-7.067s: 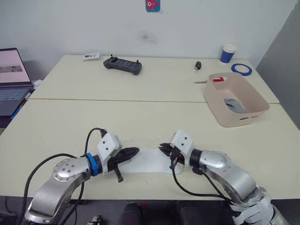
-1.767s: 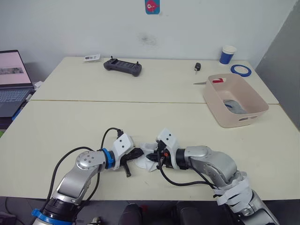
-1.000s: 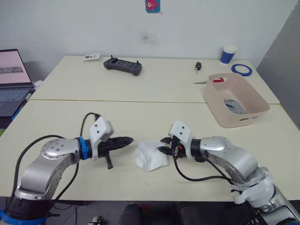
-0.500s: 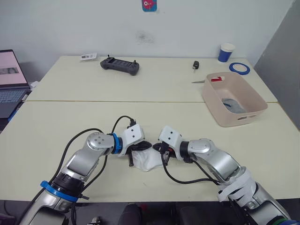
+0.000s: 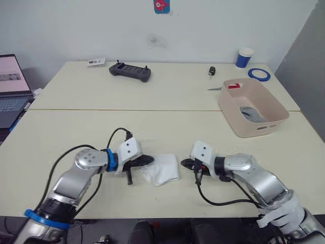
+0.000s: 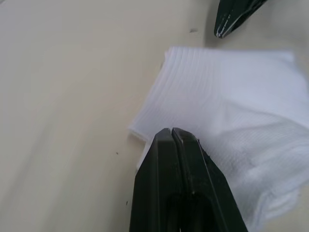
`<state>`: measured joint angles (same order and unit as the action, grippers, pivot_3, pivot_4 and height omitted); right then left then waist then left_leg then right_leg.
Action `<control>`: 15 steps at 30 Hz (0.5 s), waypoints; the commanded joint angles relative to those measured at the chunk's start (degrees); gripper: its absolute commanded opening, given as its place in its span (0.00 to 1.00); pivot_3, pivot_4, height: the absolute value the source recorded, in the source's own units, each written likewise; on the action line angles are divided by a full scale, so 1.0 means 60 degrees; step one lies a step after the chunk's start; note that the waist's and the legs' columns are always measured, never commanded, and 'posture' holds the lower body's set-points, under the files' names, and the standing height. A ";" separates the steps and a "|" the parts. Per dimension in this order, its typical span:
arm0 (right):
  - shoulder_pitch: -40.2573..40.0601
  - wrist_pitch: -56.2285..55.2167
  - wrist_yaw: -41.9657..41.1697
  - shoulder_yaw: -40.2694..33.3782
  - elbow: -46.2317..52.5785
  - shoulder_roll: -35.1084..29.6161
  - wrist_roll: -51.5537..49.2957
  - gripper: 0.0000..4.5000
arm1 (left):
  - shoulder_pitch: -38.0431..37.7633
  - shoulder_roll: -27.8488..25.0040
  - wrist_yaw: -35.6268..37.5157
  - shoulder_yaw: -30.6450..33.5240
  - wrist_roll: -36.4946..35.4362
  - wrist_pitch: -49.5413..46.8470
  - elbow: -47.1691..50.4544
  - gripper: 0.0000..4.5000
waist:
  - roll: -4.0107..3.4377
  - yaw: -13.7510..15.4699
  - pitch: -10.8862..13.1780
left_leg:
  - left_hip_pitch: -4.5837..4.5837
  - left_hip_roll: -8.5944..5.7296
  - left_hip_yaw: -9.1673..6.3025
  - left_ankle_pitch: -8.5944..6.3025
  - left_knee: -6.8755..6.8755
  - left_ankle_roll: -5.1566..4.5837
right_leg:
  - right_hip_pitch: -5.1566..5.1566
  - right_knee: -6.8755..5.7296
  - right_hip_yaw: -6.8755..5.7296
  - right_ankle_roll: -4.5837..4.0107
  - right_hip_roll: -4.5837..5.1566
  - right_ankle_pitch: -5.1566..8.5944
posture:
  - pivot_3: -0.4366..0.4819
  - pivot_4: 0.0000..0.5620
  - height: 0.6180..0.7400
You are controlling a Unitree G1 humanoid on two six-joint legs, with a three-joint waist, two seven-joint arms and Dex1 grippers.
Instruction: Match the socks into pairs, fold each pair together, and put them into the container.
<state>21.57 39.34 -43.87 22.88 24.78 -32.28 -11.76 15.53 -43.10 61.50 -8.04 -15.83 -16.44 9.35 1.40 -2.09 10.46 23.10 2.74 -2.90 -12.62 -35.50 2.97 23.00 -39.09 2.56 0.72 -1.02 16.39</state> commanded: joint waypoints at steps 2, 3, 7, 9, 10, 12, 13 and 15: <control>0.0382 -0.0091 -0.0273 0.0099 0.0485 0.0414 -0.0345 0.00 | 0.0205 -0.0415 0.0835 -0.0176 -0.0578 -0.0517 0.1444 0.00 | 0.0002 0.0011 -0.0001 | 0.0005 -0.0003 0.0002 0.0000 -0.0001 0.0000 | -0.0002 0.0007 0.0002 0.0001 0.0001 0.0000 | 0.48 0.27 1.00; 0.0440 -0.0143 -0.0259 0.0330 0.0353 0.0550 -0.0229 0.00 | 0.0213 -0.0339 0.0810 -0.0333 -0.0478 -0.0539 0.1422 0.00 | 0.0001 0.0012 -0.0001 | 0.0004 -0.0004 0.0005 0.0000 -0.0001 0.0000 | -0.0001 0.0008 0.0005 0.0001 0.0001 0.0000 | 0.48 0.27 1.00; 0.0533 -0.0377 -0.0193 0.1014 -0.0304 0.0996 0.0226 0.00 | 0.0213 -0.0137 0.0697 -0.0815 0.0173 -0.0184 0.0873 0.00 | 0.0000 0.0017 -0.0001 | 0.0003 -0.0003 0.0002 0.0000 0.0000 0.0000 | 0.0002 0.0004 0.0002 0.0000 -0.0002 0.0000 | 0.48 0.27 1.00; 0.0541 -0.0427 -0.0241 0.1281 -0.0550 0.1019 0.0446 0.00 | 0.0134 -0.0201 0.0678 -0.0925 0.0527 0.0089 0.0419 0.00 | 0.0000 0.0020 -0.0001 | 0.0013 -0.0004 0.0003 0.0000 -0.0002 0.0000 | 0.0013 0.0002 0.0003 0.0000 -0.0001 0.0000 | 0.48 0.27 1.00; 0.0516 -0.0482 -0.0291 0.1410 -0.0638 0.0926 0.0602 0.00 | 0.0060 -0.0265 0.0659 -0.0960 0.0713 0.0233 0.0164 0.00 | 0.0000 0.0020 -0.0002 | 0.0014 -0.0004 0.0003 0.0000 -0.0006 0.0000 | 0.0013 0.0001 0.0003 0.0000 -0.0001 0.0000 | 0.48 0.27 1.00; 0.0405 -0.0516 -0.0390 0.1470 -0.0650 0.0679 0.0767 0.00 | -0.0119 -0.0401 0.0687 -0.0969 0.0956 0.0433 -0.0148 0.00 | 0.0000 0.0020 -0.0002 | 0.0014 -0.0004 0.0004 0.0000 -0.0007 0.0000 | 0.0014 0.0001 0.0004 0.0000 -0.0001 0.0000 | 0.48 0.27 1.00; 0.0334 -0.0512 -0.0429 0.1434 -0.0633 0.0550 0.0815 0.00 | -0.0210 -0.0450 0.0697 -0.0957 0.1050 0.0525 -0.0284 0.00 | 0.0000 0.0024 -0.0002 | 0.0015 -0.0004 0.0004 0.0000 -0.0007 -0.0001 | 0.0014 0.0001 0.0004 0.0000 -0.0001 0.0000 | 0.48 0.27 1.00; 0.0180 -0.0520 -0.0521 0.1327 -0.0567 0.0260 0.0847 0.00 | -0.0391 -0.0511 0.0693 -0.0916 0.1140 0.0623 -0.0459 0.00 | 0.0000 0.0040 -0.0002 | 0.0017 -0.0003 0.0003 0.0000 -0.0007 -0.0001 | 0.0015 0.0002 0.0003 0.0000 0.0000 0.0000 | 0.48 0.27 1.00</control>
<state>23.23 36.75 -46.26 31.94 19.98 -29.88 -7.21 14.18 -44.99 65.66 -13.43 -10.79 -13.11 7.98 1.39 -1.85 10.44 23.19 2.72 -2.87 -12.62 -35.54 2.97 23.09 -39.07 2.58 0.72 -1.01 16.39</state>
